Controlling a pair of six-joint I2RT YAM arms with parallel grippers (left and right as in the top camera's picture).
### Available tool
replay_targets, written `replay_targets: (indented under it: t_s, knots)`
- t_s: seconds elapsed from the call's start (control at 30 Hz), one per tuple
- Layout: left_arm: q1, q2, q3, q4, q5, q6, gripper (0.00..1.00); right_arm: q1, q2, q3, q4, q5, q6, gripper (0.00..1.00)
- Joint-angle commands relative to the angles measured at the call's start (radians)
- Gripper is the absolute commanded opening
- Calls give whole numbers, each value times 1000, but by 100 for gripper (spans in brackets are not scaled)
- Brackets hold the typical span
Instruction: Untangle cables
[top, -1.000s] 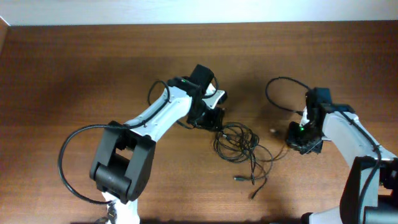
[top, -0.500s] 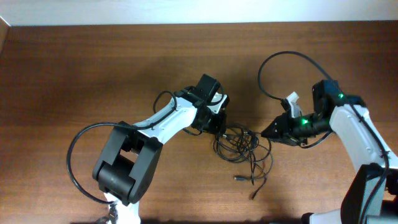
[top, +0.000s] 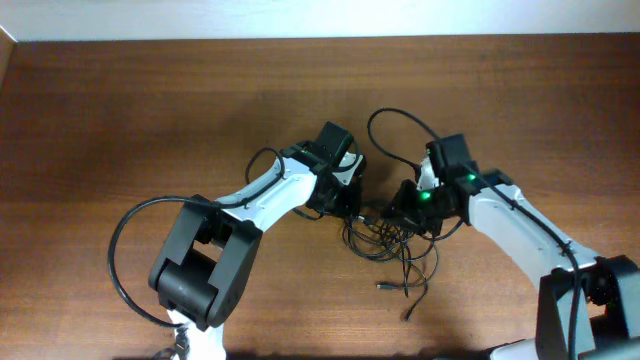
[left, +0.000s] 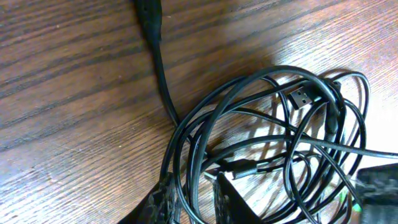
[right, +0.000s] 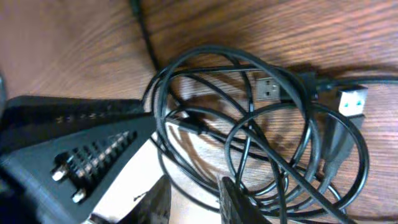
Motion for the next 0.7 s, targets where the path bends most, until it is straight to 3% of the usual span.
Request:
replay_targets:
  t_s: [0.0, 0.17, 0.33, 0.67]
  knots:
    - [-2, -3, -8, -2, -18, -9, 22, 56, -2, -8, 25, 132, 160, 26]
    - [-2, -3, -8, -2, -18, -9, 23, 91, 0, -9, 36, 261, 254, 26]
    - [-2, -3, -8, -2, -18, -9, 23, 94, 57, -10, 69, 257, 254, 20]
    - [-2, -3, -8, -2, -33, -9, 25, 95, 164, -11, 66, 233, 254, 19]
